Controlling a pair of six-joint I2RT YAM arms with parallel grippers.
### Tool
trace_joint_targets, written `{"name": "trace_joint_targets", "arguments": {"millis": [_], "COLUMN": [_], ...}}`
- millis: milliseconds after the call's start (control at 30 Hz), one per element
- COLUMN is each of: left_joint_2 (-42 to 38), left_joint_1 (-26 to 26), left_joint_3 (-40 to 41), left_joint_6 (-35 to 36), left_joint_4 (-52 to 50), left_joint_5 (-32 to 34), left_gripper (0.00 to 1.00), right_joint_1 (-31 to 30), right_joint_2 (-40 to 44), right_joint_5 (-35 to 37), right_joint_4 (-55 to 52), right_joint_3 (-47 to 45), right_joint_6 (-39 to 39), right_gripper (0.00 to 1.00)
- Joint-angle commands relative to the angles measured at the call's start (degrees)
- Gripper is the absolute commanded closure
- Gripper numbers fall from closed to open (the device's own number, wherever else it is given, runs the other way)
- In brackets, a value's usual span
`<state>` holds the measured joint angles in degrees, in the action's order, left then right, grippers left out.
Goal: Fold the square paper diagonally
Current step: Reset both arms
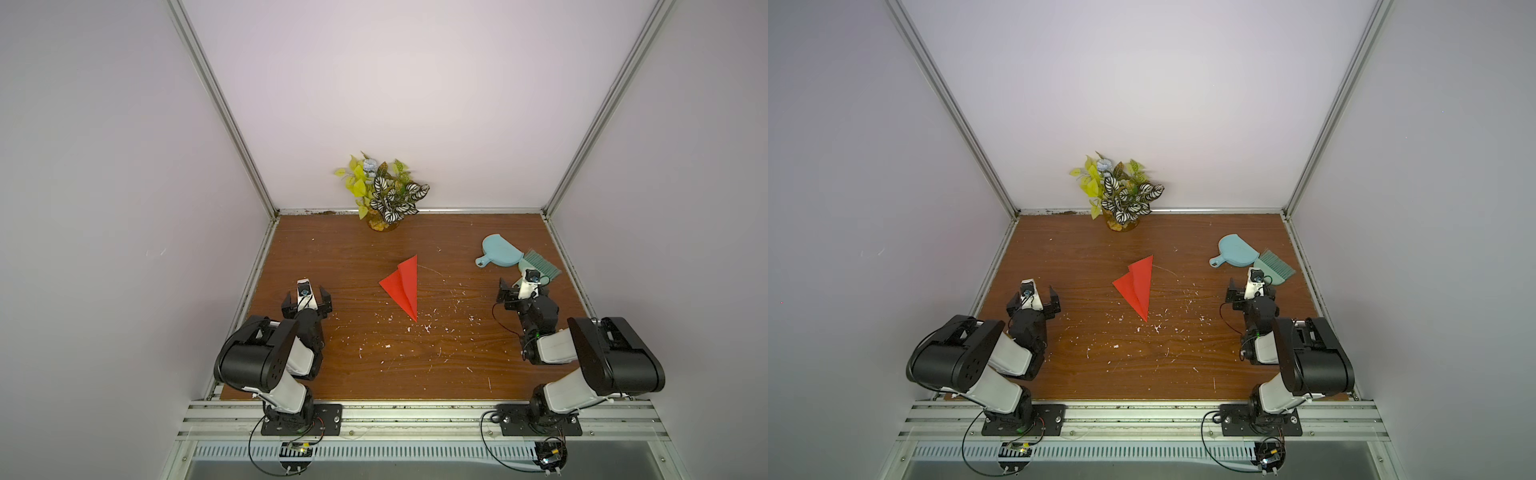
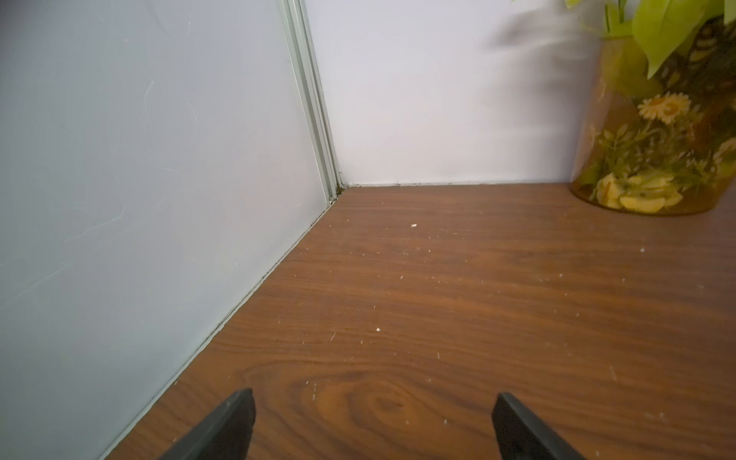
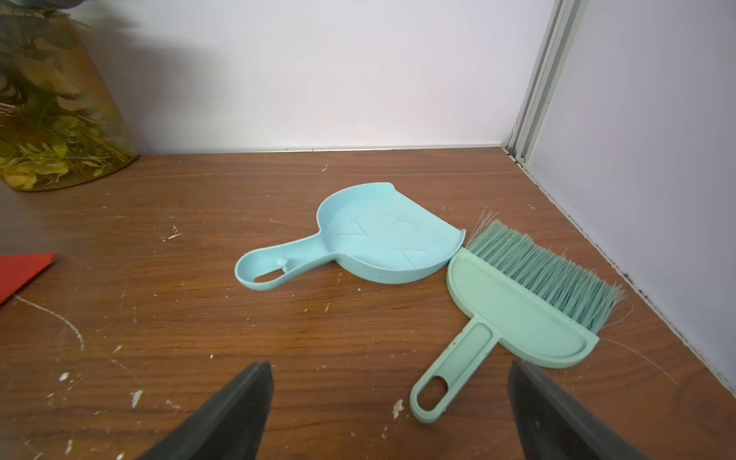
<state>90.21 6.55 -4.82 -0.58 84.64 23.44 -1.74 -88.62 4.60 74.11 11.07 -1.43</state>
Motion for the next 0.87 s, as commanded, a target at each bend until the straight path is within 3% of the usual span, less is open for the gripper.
{"name": "trace_joint_targets", "arguments": {"millis": [0, 833], "left_joint_2": [-0.7, -0.7], "left_joint_1": [-2.5, -2.8], "left_joint_3": [-6.1, -5.4], "left_joint_6": [-2.4, -2.4], "left_joint_4": [-6.5, -4.9], "left_joint_5": [-3.4, -3.9], "left_gripper": [0.04, 0.02], "right_joint_1": [0.2, 0.2], "right_joint_2": [0.0, 0.1], "right_joint_5": [-1.0, -1.0], "right_joint_4": [2.7, 3.2], "right_joint_3": [0.9, 0.7], "right_joint_6": [0.7, 0.9], "right_gripper": [0.01, 0.01]}}
